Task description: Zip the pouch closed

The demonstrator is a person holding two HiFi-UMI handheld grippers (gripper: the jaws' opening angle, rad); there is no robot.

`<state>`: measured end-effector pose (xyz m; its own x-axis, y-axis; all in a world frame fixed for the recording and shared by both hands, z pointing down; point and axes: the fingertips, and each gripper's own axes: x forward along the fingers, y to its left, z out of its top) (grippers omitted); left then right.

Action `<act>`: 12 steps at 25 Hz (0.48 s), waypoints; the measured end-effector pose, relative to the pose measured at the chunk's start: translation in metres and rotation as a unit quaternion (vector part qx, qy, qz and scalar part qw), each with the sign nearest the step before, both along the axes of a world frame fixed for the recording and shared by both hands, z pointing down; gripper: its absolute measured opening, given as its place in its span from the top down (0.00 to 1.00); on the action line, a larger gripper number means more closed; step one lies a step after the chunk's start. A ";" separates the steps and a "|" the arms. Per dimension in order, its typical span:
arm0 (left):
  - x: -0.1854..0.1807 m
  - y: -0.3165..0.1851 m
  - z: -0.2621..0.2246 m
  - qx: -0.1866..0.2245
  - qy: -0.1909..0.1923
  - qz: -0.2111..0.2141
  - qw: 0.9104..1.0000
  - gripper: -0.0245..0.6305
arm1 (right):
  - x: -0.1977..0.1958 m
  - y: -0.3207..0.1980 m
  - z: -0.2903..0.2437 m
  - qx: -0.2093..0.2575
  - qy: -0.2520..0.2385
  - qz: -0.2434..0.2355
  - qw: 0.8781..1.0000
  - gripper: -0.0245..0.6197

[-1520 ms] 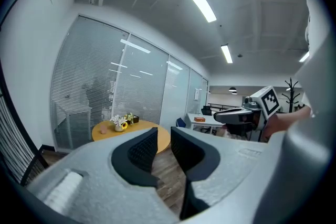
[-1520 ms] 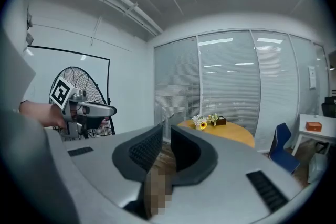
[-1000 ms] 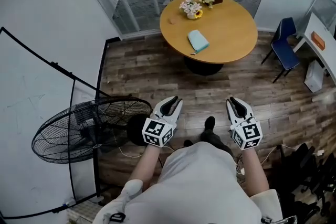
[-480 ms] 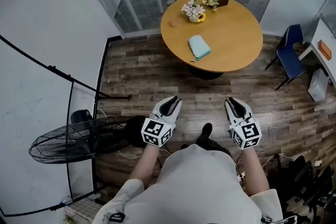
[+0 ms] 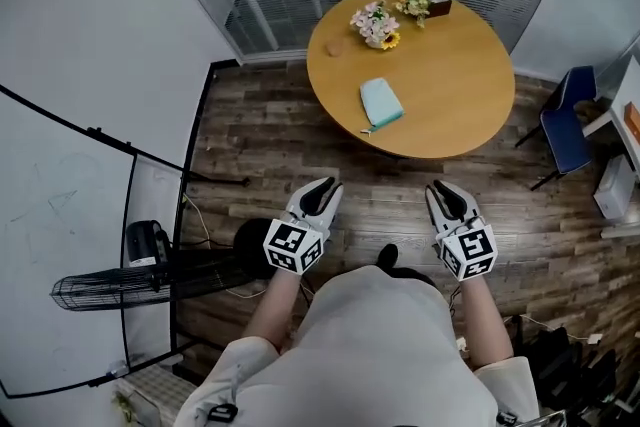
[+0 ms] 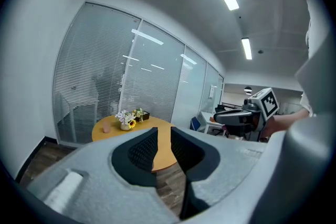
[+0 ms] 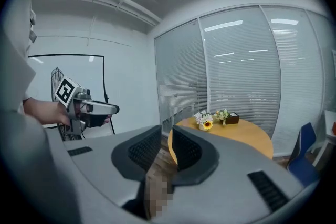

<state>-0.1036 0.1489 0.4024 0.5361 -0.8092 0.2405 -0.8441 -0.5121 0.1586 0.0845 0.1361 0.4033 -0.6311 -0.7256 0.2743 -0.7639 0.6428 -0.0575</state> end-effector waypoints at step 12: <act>0.005 -0.069 0.017 -0.022 0.032 -0.038 0.999 0.85 | 0.016 -0.073 0.016 -0.019 0.003 -0.035 0.999 0.88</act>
